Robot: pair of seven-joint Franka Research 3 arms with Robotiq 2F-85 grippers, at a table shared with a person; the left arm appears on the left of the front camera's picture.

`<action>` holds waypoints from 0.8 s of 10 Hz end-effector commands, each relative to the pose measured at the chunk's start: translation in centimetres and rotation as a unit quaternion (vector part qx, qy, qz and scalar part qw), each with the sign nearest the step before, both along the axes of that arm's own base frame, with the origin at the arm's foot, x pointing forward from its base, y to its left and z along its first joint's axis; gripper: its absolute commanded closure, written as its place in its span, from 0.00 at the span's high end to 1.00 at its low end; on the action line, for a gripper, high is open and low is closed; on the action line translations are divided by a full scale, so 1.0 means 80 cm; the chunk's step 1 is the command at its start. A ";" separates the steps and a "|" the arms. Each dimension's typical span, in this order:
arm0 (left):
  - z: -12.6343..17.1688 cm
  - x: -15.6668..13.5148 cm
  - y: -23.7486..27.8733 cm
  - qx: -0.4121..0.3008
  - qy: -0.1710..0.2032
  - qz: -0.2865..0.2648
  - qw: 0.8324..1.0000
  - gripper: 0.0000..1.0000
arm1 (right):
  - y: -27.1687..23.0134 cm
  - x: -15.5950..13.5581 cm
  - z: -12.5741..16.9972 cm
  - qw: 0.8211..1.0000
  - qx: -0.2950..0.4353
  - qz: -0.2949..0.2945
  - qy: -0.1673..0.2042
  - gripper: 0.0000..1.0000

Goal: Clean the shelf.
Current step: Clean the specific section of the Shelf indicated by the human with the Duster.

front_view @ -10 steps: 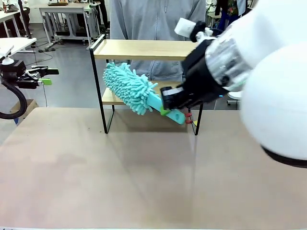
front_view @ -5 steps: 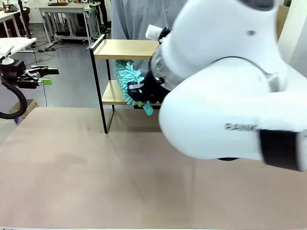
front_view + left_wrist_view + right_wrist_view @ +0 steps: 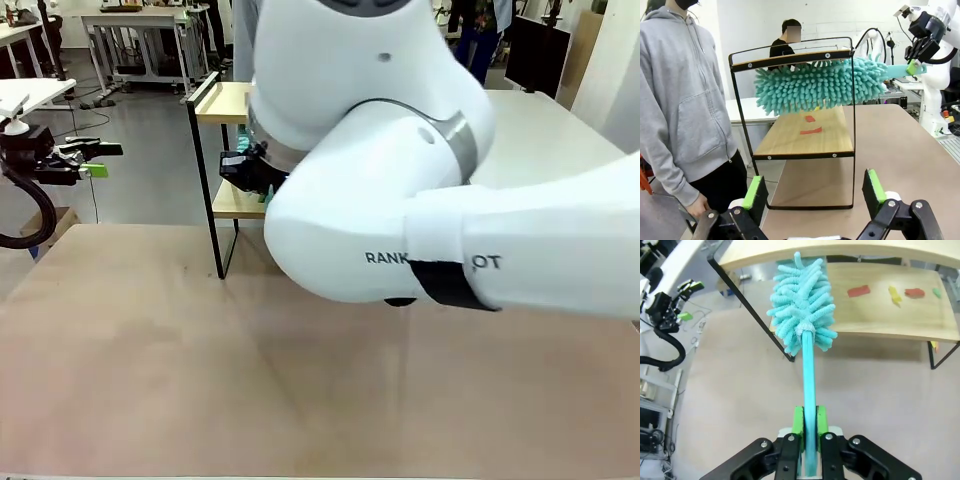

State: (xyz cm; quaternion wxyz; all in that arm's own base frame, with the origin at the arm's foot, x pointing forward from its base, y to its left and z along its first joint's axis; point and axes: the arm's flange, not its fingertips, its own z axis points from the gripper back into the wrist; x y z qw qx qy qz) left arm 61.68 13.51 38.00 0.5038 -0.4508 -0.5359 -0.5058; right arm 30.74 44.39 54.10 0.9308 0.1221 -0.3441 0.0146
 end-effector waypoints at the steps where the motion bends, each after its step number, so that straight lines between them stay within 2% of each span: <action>1: 0.002 -0.003 0.000 0.001 -0.005 -0.001 1.000 1.00 | 0.053 0.036 -0.012 1.000 0.006 -0.023 -0.001 0.13; 4: 0.002 -0.003 0.000 0.001 -0.005 -0.001 1.000 1.00 | 0.082 0.053 -0.023 0.999 0.013 -0.029 -0.001 0.13; 8: 0.002 -0.003 0.000 0.001 -0.005 -0.001 1.000 1.00 | 0.096 0.068 -0.055 0.999 0.020 -0.038 0.020 0.13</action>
